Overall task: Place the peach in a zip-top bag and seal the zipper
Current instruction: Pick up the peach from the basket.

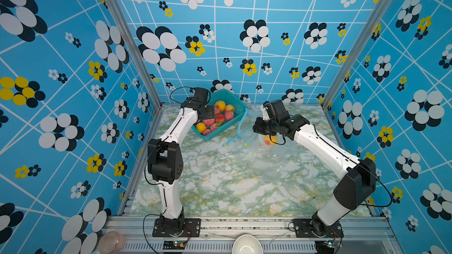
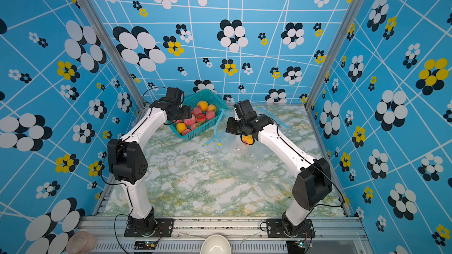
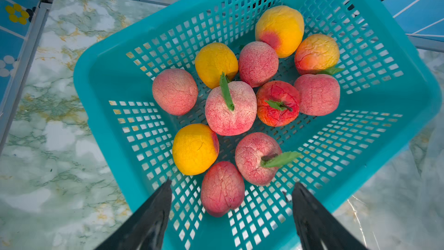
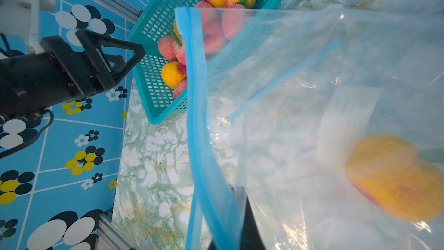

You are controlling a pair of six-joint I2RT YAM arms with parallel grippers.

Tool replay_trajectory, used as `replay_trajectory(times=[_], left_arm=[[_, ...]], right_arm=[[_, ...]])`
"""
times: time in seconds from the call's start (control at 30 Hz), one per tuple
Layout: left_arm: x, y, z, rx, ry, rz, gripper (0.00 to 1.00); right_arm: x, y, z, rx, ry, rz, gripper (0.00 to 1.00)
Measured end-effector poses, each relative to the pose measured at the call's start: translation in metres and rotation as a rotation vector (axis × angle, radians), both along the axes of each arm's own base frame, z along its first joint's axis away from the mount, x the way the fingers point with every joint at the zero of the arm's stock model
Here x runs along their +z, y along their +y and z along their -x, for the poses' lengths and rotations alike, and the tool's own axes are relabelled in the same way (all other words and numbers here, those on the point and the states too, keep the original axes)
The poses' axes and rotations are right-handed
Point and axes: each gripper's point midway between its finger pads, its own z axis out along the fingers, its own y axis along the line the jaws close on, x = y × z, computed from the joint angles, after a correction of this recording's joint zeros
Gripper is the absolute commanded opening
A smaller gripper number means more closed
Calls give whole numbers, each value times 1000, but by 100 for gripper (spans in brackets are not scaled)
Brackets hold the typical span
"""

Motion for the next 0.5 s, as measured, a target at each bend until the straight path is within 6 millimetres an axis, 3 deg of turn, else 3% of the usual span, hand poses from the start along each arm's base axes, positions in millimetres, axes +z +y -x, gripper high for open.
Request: replay_trajectory(times=[0.5], left_arm=[[-82,11,-45,7,113,4,83]], right_arm=[[1,8,5,23,3,-8,0]])
